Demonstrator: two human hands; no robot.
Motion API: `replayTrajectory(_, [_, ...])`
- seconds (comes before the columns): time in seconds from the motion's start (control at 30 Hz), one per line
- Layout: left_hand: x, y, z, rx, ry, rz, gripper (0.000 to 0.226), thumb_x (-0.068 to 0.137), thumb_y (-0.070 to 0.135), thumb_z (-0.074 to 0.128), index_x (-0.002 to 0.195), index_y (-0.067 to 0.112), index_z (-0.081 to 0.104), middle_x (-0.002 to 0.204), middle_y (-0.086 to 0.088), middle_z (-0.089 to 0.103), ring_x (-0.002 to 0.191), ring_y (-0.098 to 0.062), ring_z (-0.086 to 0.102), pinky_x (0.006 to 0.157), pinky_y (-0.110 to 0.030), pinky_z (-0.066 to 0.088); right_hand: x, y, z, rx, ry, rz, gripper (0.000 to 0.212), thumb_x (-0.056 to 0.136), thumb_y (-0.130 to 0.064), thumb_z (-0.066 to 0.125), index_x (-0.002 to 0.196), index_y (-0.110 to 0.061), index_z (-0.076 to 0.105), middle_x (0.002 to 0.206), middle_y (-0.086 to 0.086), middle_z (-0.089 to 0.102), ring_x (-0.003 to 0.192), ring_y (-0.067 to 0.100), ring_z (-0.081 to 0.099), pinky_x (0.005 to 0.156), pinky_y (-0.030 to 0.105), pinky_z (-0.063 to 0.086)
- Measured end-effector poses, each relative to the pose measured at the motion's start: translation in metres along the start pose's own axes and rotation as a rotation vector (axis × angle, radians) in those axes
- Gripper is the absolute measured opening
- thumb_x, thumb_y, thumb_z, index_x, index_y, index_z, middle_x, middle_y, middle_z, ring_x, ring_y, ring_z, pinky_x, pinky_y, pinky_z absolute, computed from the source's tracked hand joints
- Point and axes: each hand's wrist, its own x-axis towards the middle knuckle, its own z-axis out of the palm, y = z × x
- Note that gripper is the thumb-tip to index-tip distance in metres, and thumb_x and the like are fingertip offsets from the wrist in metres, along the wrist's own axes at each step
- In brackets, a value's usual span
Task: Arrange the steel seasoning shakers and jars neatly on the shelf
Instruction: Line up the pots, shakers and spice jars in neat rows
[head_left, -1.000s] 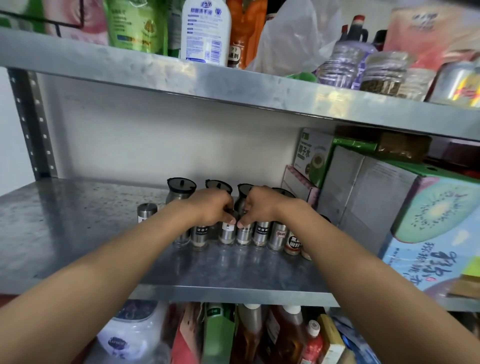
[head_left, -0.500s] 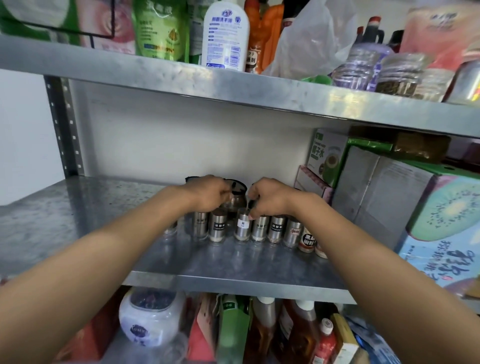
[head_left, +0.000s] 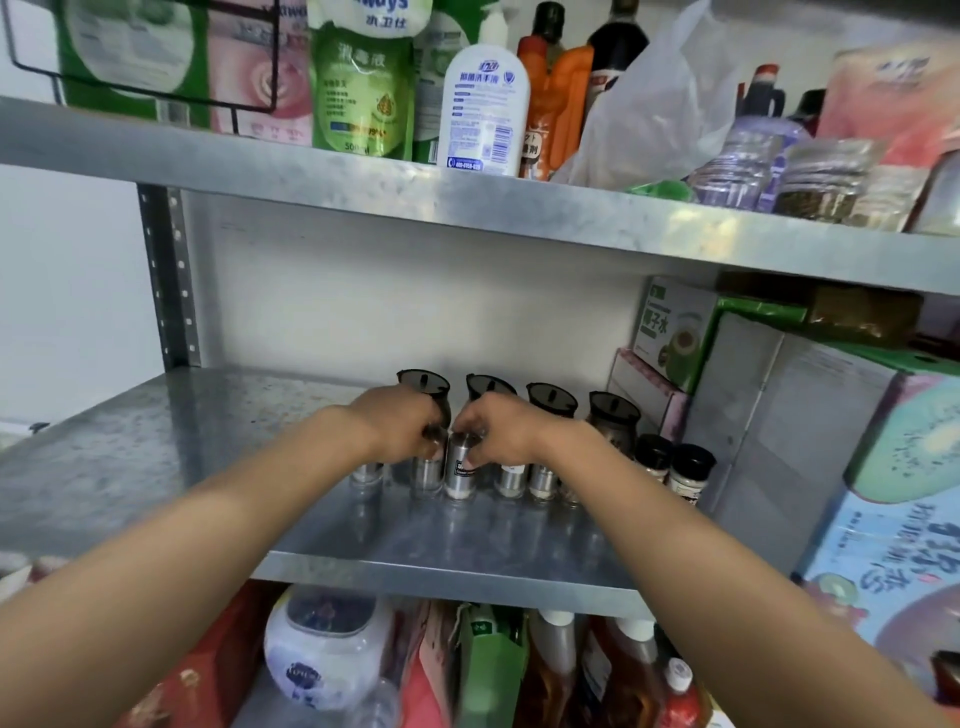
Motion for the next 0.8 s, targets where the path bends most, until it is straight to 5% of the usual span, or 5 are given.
replayTrajectory(0.3, [0.014,0.002,0.011,-0.148,-0.012,-0.037,0.018,0.076,0.034,0.071,0.090,0.023,0.067,0.086,0.001,0.069,0.080,-0.021,0.064,0.077,-0.042,0.055,0.002,0.001,-0.004,-0.124,0.045,0.072,0.028,0.077,-0.023,0.077,0.102,-0.012,0.072,0.099,0.005,0.071,0.091,0.022,0.065,0.081,0.036,0.057])
replayTrajectory(0.57, [0.020,0.013,0.014,-0.205,-0.002,-0.045,0.018,0.082,0.025,0.069,0.073,0.028,0.054,0.078,0.003,0.061,0.077,-0.020,0.059,0.063,-0.030,0.040,-0.002,0.003,-0.008,-0.118,0.028,0.094,0.017,0.080,-0.020,0.074,0.094,-0.011,0.071,0.094,0.007,0.071,0.088,0.023,0.067,0.073,0.034,0.054])
replayTrajectory(0.7, [0.016,0.012,0.012,-0.241,-0.006,-0.043,0.027,0.079,0.026,0.071,0.064,0.030,0.050,0.074,0.006,0.060,0.075,-0.019,0.060,0.062,-0.030,0.043,-0.002,0.002,-0.006,-0.080,0.006,0.113,0.025,0.075,-0.027,0.078,0.091,-0.010,0.069,0.088,0.007,0.070,0.082,0.023,0.066,0.066,0.030,0.049])
replayTrajectory(0.8, [0.009,0.008,0.005,-0.269,-0.015,-0.007,0.021,0.073,0.032,0.077,0.077,0.031,0.056,0.083,0.006,0.062,0.082,-0.019,0.062,0.072,-0.034,0.051,-0.001,0.000,-0.008,-0.033,-0.014,0.127,0.036,0.068,-0.037,0.081,0.093,-0.014,0.068,0.089,0.002,0.070,0.083,0.020,0.066,0.071,0.032,0.053])
